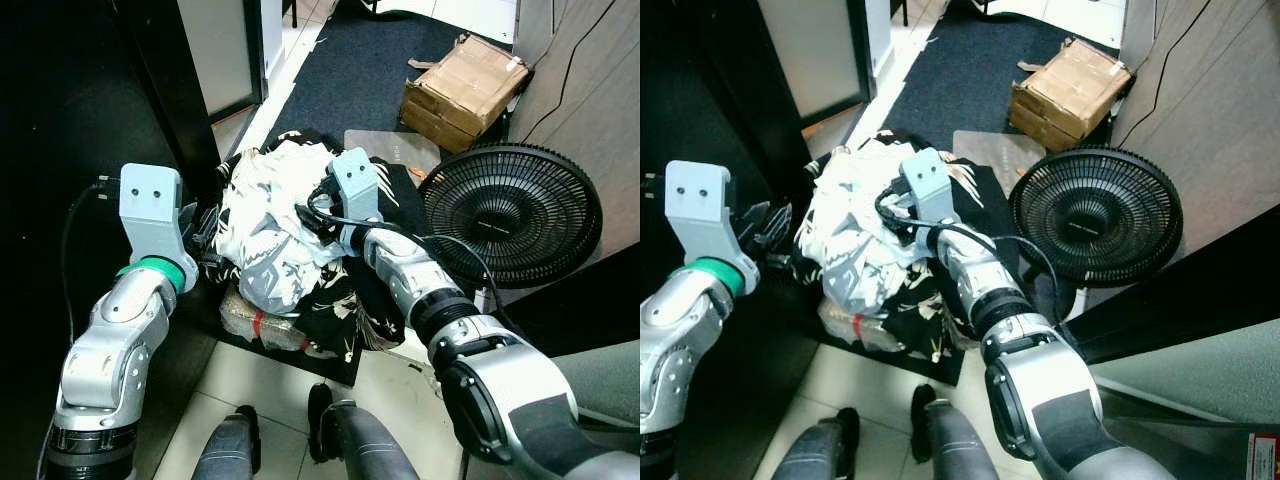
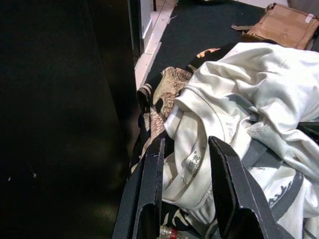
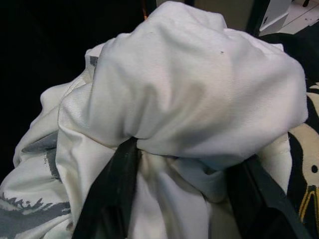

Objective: Clothes washing

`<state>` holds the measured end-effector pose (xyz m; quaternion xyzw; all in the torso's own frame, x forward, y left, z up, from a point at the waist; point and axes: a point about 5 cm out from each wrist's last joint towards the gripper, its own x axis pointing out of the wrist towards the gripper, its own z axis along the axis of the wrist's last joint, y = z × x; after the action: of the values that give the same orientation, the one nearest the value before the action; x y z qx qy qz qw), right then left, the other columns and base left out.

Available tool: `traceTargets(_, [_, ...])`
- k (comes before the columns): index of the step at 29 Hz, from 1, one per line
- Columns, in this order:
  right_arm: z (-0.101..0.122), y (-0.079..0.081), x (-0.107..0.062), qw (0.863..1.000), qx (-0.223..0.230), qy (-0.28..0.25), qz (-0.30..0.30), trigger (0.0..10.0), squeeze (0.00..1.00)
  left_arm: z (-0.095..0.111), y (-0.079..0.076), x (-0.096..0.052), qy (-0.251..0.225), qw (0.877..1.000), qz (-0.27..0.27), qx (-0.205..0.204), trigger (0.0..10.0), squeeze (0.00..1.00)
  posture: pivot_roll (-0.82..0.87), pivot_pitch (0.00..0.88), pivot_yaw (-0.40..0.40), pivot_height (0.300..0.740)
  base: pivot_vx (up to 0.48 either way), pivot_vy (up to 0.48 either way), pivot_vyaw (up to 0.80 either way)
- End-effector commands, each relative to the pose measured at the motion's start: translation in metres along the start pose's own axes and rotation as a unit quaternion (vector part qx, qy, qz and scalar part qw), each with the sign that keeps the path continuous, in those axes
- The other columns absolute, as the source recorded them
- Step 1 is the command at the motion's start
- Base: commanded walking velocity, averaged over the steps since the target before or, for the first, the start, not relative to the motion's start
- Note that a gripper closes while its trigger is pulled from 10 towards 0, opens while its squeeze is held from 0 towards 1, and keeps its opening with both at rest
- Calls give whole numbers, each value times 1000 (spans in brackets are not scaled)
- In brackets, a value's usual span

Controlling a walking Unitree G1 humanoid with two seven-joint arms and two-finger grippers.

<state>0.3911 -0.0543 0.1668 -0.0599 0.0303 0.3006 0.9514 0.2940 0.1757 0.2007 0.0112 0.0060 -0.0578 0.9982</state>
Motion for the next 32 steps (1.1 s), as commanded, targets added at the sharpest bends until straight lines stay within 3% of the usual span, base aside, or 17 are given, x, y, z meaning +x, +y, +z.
traceTargets(1, [-6, 1, -1, 1000, 2, 17, 6, 0, 0, -4, 3, -4, 11, 1000, 10, 3, 10000, 0, 56, 287, 21, 740, 0, 0, 0])
traceTargets(16, [4, -10, -3, 1000, 22, -14, -9, 0, 0, -3, 4, 3, 9, 1000, 17, -1, 10000, 0, 51, 255, 21, 740, 0, 0, 0])
traceTargets(27, [23, -28, -8, 997, 31, -61, -28, 0, 0, 0, 6, 14, -6, 1000, 25, -3, 10000, 0, 48, 169, 12, 740, 0, 0, 0])
traceTargets(30, [34, -34, -10, 995, 32, -89, -34, 0, 0, 0, 5, 16, -10, 1000, 27, -5, 10000, 0, 45, 143, 6, 740, 0, 0, 0])
traceTargets(32, [60, -39, -13, 988, 26, -146, -35, 0, 0, 0, 4, 17, -13, 999, 28, -8, 10000, 0, 40, 131, 3, 740, 0, 0, 0])
